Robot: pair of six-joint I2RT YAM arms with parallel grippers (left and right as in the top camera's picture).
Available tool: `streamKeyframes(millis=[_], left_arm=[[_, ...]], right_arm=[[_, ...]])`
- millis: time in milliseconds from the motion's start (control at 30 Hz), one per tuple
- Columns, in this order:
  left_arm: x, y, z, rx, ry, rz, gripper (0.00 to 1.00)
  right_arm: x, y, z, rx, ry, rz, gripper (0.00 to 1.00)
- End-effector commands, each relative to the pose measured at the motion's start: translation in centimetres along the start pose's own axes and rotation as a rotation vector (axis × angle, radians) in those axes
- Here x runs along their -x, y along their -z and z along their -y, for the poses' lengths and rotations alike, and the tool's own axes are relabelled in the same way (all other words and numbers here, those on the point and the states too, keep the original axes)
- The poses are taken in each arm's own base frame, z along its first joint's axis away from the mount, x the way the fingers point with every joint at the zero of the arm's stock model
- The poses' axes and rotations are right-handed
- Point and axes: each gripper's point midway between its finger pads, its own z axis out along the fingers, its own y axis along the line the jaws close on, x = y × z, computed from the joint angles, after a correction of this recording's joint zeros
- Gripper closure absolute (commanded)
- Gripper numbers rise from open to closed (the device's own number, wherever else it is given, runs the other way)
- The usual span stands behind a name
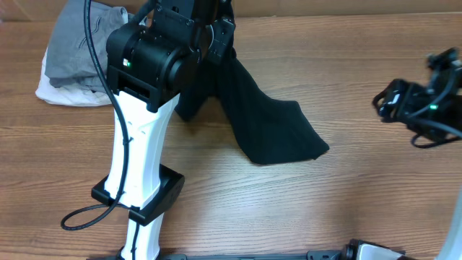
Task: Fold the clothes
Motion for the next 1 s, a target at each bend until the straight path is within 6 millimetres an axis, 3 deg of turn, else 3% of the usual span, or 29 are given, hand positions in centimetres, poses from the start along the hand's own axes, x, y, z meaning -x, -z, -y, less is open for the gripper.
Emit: streamKeyframes(millis=[0,167,400,600,967], left_arm=[[0.5,0.8,-0.8,0.021,0.029,0.028,0.96],[0.4,0.7,-0.7,0.021,0.028,0.024,0.96],[0.2,0.5,-0.7,0.020,0.043,0.014,0.96],[0.1,0.1,-0.6,0.019,0.042,0.007,0.96],[-0.5,0.1,-0.5,0.018,0.042,-0.017,0.96]], right_arm=[[-2.2,-4.9,0.6,0.036,-0.012,-0.130,0.18],[-5.4,-13.5,2.1,0.056,-0.095,-0.217,0.20],[-8.7,-20.4,2.4,0.045,-0.101,-0.209,0.29],[-9.6,-23.0,2.6,-0.064,-0.128,-0.151,0.29],[-11.1,-25.5,2.9,-0.205,-0.335,-0.149,0.29]])
